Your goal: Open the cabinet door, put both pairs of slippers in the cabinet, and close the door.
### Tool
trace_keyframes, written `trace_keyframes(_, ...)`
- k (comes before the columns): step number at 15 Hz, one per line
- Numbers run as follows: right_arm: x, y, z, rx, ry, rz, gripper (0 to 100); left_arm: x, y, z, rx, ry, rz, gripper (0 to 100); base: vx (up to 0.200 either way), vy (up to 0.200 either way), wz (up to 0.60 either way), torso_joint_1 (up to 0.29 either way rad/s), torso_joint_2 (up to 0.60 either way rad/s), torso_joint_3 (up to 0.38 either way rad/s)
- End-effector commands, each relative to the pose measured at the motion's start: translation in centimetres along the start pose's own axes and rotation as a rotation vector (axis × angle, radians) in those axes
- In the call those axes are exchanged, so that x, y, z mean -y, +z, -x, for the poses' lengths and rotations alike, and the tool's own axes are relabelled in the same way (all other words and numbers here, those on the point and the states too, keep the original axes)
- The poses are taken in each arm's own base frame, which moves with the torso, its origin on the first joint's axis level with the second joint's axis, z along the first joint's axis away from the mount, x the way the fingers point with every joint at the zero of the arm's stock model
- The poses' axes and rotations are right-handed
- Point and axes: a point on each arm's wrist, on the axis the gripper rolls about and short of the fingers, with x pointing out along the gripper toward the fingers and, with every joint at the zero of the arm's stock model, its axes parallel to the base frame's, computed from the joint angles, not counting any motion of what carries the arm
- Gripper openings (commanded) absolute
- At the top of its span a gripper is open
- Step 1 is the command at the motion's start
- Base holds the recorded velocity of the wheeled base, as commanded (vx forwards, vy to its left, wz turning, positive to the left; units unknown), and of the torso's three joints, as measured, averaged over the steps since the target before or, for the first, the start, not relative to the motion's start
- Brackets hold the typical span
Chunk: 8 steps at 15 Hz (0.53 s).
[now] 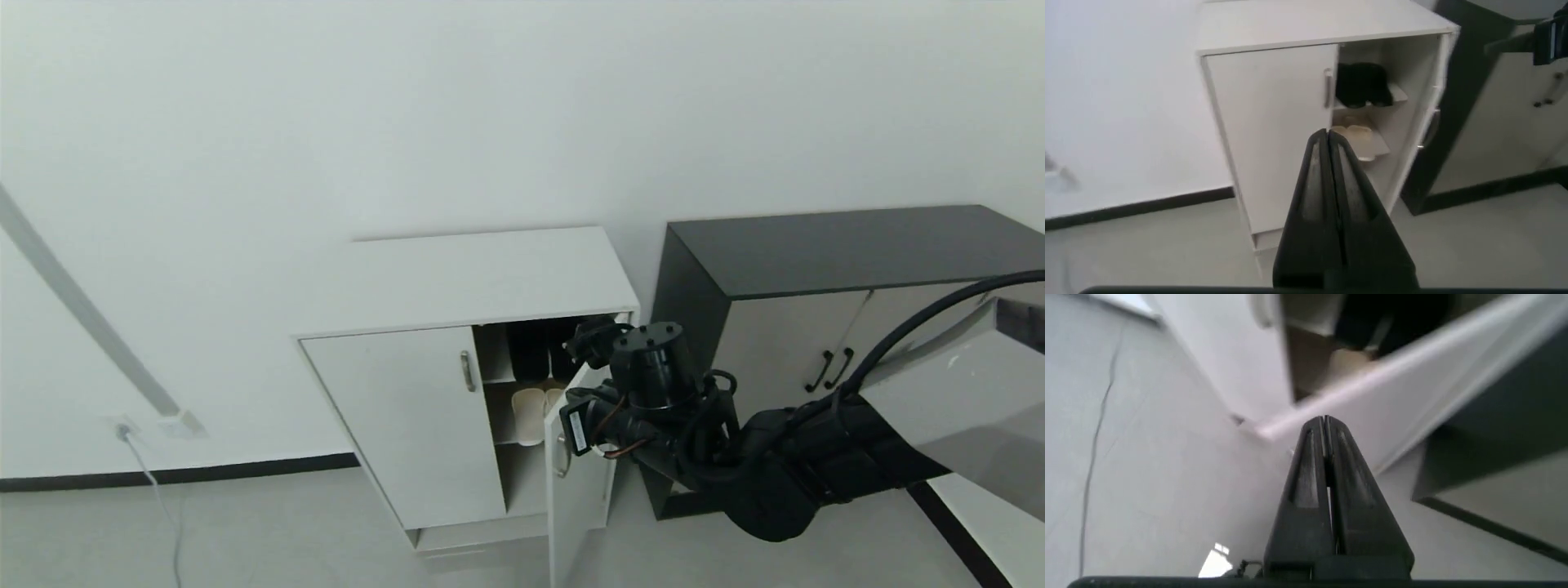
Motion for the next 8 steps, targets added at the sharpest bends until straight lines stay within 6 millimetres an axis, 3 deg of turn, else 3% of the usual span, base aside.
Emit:
trace_keyframes(1, 0.1, 0.0, 0.1, 0.0, 0.005, -0.002, 0, 0.0, 0.0, 0.0, -0.001, 0.001, 0.0, 0, 0.0, 0.0, 0.6, -0.002, 0.01, -0.002)
trace_keyframes(5, 1.3, -0.5, 0.5, -0.005, -0.013, -0.006, 0, 0.0, 0.0, 0.0, -0.001, 0.001, 0.0, 0, 0.0, 0.0, 0.0, 0.0, 0.0, 0.0)
trace_keyframes(8, 3.1, -0.7, 2.2, -0.008, -0.055, 0.009, 0, 0.0, 0.0, 0.0, -0.001, 0.001, 0.0, 0, 0.0, 0.0, 0.0, 0.0, 0.0, 0.0)
